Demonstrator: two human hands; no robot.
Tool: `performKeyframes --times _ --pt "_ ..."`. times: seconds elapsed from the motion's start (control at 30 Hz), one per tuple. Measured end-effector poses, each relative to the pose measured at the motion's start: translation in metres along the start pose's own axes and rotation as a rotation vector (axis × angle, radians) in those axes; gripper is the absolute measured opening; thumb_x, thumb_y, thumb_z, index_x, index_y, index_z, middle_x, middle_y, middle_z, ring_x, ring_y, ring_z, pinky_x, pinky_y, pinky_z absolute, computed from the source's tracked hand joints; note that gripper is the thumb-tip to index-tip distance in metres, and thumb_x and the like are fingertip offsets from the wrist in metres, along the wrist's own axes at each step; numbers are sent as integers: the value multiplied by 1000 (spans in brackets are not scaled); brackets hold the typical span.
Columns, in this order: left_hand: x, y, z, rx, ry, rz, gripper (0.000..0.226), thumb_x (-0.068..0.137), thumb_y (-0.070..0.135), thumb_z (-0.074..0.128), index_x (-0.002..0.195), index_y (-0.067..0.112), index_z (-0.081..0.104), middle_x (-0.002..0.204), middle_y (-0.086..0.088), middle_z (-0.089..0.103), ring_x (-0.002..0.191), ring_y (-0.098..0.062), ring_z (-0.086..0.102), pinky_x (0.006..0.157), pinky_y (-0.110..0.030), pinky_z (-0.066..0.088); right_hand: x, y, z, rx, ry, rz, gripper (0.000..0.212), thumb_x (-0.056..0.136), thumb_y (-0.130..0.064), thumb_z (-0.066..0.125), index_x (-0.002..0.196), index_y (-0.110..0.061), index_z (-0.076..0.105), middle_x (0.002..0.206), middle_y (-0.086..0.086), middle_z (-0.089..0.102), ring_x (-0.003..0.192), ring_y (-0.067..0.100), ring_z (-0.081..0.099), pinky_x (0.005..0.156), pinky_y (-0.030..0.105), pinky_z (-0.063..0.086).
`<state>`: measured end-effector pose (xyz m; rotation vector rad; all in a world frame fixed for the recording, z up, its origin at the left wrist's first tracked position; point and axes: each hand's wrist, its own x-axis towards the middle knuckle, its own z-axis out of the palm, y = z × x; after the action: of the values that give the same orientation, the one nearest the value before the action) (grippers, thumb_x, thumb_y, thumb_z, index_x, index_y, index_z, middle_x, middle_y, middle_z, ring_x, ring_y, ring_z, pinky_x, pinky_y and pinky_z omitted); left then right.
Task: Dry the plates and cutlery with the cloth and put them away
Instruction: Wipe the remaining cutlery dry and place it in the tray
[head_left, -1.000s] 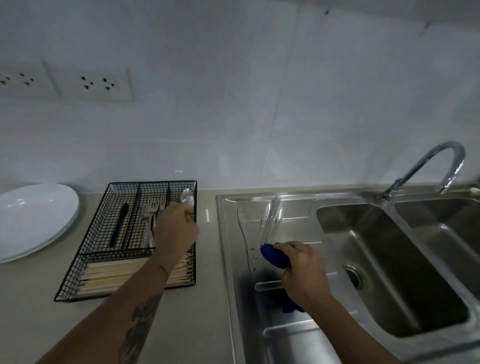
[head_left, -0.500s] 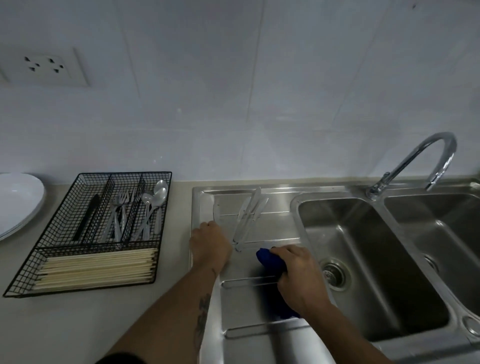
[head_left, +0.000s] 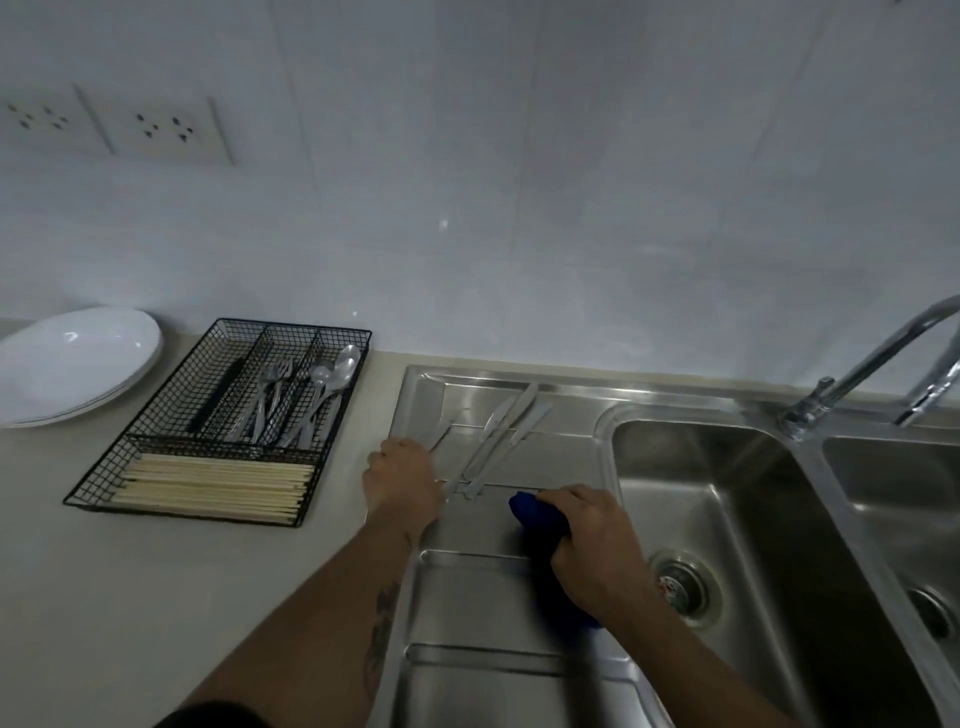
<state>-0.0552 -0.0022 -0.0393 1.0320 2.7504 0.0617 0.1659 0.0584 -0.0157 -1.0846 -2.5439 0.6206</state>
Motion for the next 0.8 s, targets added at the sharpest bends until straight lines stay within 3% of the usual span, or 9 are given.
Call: performKeyframes --times 0.2,0.33,0.43,0.53,0.67,0.8 --pt "-25 -10 -18 -168 -20 -4 45 89 23 60 128 3 48 128 -12 40 113 -32 56 94 -43 51 0 -4 -7 37 6 -12 56 65 1 62 114 -26 67 105 -4 67 94 21 56 87 36 46" --pt "-43 -15 -28 -163 27 68 37 91 34 54 119 11 52 119 -7 47 107 -26 55 91 -48 52 3 -17 -8 81 85 -9 57 62 4 63 112 -24 67 102 -3 66 91 21 57 82 37 49" --pt "-53 -20 -35 -162 114 206 24 89 27 54 107 13 57 110 -5 52 101 -25 56 86 -44 52 9 -31 -8 101 206 -40 59 60 8 62 112 -19 69 103 0 67 90 22 58 82 38 50" --pt "-62 -23 -43 -204 239 381 11 86 15 58 96 13 60 101 -3 56 91 -22 56 75 -31 47 13 -55 -7 15 277 -95 60 58 5 72 115 -14 68 110 6 65 98 27 58 86 39 50" --pt "-63 -30 -56 -321 362 579 11 79 5 69 85 13 62 90 -1 58 76 -14 50 67 -24 38 11 -84 3 -259 233 -224 76 47 -11 87 119 -15 63 122 10 61 116 31 56 92 45 48" --pt "-61 -64 -66 -392 401 617 14 78 1 68 78 14 61 84 2 55 71 -15 50 62 -26 40 3 -98 11 -341 207 -77 81 48 -14 87 124 -18 59 127 8 59 120 31 54 95 45 46"
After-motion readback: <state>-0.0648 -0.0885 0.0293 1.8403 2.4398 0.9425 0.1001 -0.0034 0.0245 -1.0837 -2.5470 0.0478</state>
